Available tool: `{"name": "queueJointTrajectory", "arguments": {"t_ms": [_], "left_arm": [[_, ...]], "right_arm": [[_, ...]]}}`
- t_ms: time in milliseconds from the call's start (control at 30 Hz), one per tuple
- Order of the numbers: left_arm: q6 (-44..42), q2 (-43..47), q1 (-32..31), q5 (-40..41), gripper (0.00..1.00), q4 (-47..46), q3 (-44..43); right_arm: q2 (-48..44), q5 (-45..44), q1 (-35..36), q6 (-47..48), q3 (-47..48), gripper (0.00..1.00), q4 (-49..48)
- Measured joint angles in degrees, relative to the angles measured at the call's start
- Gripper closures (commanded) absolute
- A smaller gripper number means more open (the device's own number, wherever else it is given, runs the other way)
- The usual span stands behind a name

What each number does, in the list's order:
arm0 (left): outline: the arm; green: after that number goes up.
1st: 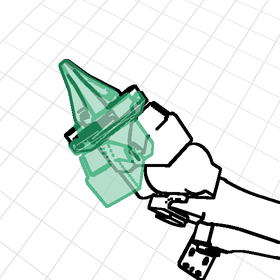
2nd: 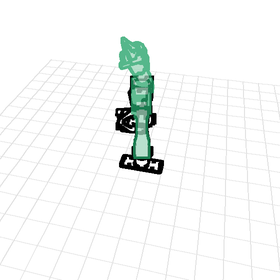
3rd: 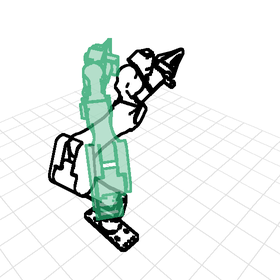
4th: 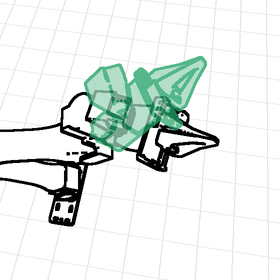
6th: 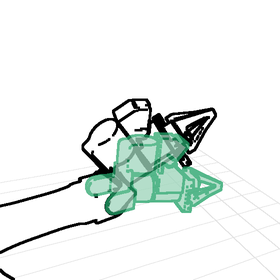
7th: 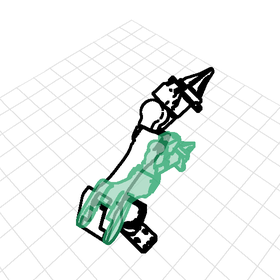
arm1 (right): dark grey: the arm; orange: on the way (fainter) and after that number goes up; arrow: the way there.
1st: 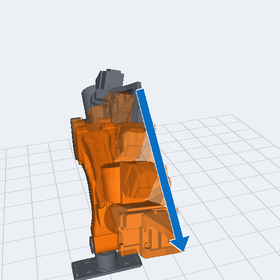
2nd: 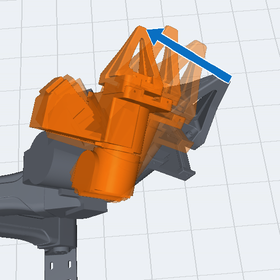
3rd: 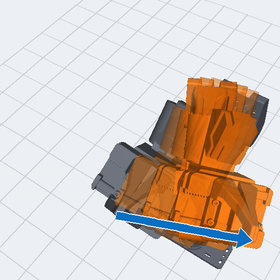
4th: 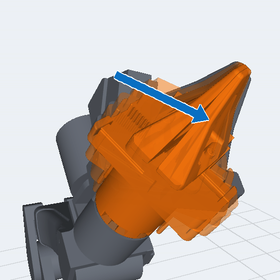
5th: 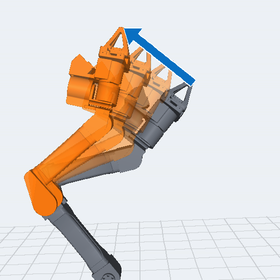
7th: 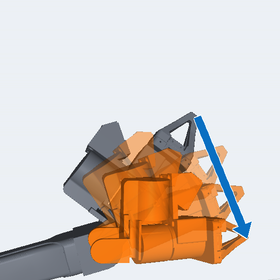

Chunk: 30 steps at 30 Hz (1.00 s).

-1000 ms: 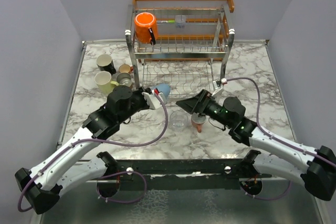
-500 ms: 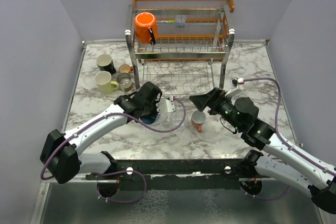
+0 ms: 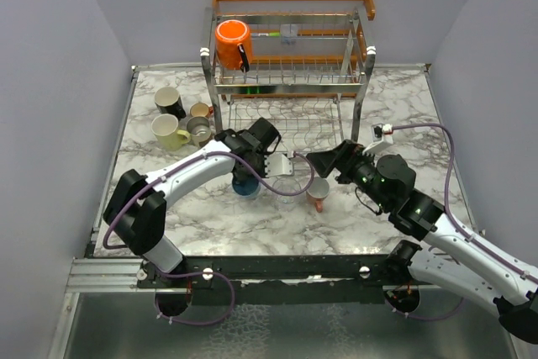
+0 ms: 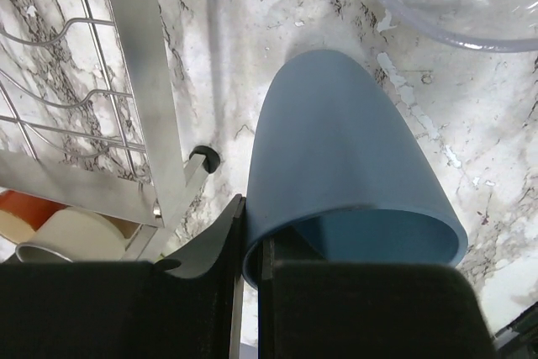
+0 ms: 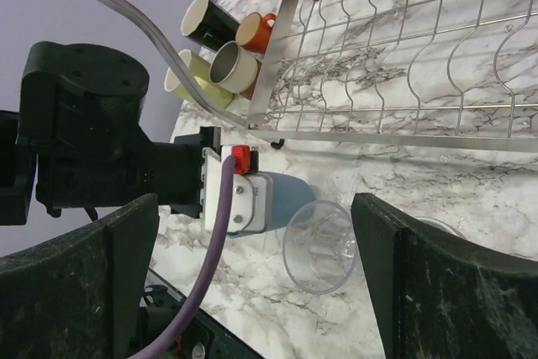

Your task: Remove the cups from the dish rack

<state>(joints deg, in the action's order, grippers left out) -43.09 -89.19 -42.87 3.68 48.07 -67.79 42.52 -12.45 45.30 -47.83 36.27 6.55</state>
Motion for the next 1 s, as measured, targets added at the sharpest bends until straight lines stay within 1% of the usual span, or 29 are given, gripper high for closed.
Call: {"name": "queueJointTrajectory", "arguments": {"t_ms": [67, 233, 267, 400, 433, 500, 567, 667, 833, 867, 900, 967, 1000], "left_arm": [[-0.17, -1.29, 0.00, -0.33, 0.65, 1.14, -1.66], [-0.39, -1.68, -0.02, -1.46, 0.42, 2.16, -4.63], [-0.37, -1.68, -0.02, -1.62, 0.39, 2.05, -4.92], [-0.33, -1.18, -0.02, -1.77, 0.35, 1.68, -5.09], [-0.33, -0.81, -0.02, -1.77, 0.32, 1.62, -5.11], [-0.35, 0.35, -0.02, -1.75, 0.29, 1.42, -5.16], [-0.28, 2.89, 0.00, -1.70, 0.19, 1.25, -5.18], [-0.15, 8.37, 0.00, -1.66, 0.11, 1.03, -5.18], [0.39, 21.20, 0.00, -1.14, 0.09, 0.02, -2.38], [0.57, 24.04, 0.00, -1.07, 0.09, -0.04, -0.85], [0.76, 26.05, 0.00, -1.07, 0.09, 0.00, 0.55], [1.14, 30.40, 0.00, -1.05, 0.09, 0.63, 4.17], [1.38, 32.28, 0.00, -1.03, 0.09, 0.68, 6.19]], "right_arm": [[-0.09, -0.17, 0.00, 0.15, 0.22, 0.04, 0.04], [-0.31, -0.26, 0.00, 0.22, 0.24, 0.03, 0.02], [-0.31, -0.28, 0.00, 0.22, 0.26, 0.02, 0.02], [0.09, -0.33, 0.00, 1.22, 1.44, 0.00, 0.11], [0.20, -0.33, 0.00, 1.66, 2.01, 0.00, 0.17], [0.52, -0.28, 0.00, 2.67, 3.76, 0.00, 0.13], [1.11, -0.15, 0.00, 4.00, 5.92, 0.00, 0.00], [3.13, 0.17, 0.00, 6.03, 9.94, 0.00, -0.11], [12.20, 1.62, 0.00, 10.99, 23.71, 0.01, 0.24], [15.30, 2.03, 0.00, 12.55, 28.35, 0.00, 0.66], [16.85, 2.60, 0.00, 14.16, 30.67, 0.00, 0.72], [22.95, 2.80, 0.00, 15.65, 38.91, 0.00, 1.16], [26.71, 2.78, 0.00, 17.38, 44.26, 0.00, 2.95]]}}
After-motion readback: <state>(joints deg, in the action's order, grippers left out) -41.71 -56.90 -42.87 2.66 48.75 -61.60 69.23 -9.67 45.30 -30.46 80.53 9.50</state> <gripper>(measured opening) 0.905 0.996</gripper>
